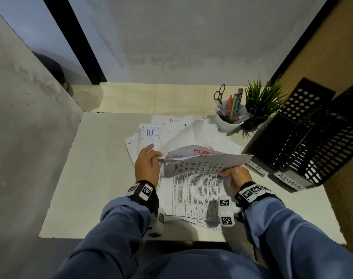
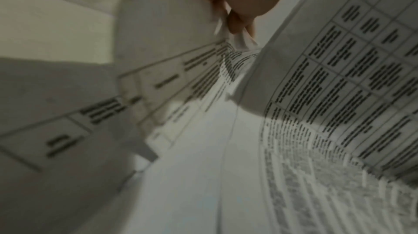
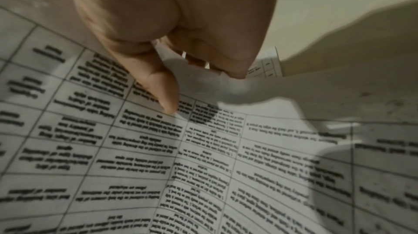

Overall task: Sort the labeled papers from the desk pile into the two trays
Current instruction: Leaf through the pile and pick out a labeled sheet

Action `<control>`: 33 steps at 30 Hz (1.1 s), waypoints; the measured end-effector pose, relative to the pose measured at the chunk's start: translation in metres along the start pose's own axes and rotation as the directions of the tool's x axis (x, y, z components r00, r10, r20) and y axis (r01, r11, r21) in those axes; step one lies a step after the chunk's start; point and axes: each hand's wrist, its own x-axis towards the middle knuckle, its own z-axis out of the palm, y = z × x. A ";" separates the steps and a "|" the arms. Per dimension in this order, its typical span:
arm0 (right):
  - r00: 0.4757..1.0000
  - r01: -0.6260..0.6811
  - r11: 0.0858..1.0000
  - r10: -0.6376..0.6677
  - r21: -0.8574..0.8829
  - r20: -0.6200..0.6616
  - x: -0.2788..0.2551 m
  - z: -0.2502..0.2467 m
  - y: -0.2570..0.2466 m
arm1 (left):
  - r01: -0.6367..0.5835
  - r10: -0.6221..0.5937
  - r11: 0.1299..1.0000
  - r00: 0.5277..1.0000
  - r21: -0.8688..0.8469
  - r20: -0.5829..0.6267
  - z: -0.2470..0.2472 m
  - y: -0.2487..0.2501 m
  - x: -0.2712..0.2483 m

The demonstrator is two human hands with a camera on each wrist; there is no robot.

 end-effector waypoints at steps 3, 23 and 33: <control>0.999 0.012 1.000 -0.013 -0.014 -0.031 -0.001 -0.001 0.001 | 0.089 -0.099 0.983 0.994 -0.158 -0.053 0.003 0.004 -0.007; 0.987 0.163 0.952 -0.162 0.259 -0.027 -0.030 0.009 -0.026 | 0.321 -0.127 0.869 0.879 -0.375 0.460 -0.002 0.053 -0.017; 0.759 0.649 0.746 -0.648 0.149 -0.067 -0.086 0.012 -0.100 | -0.028 0.133 0.827 0.980 -0.562 0.147 -0.033 0.132 -0.005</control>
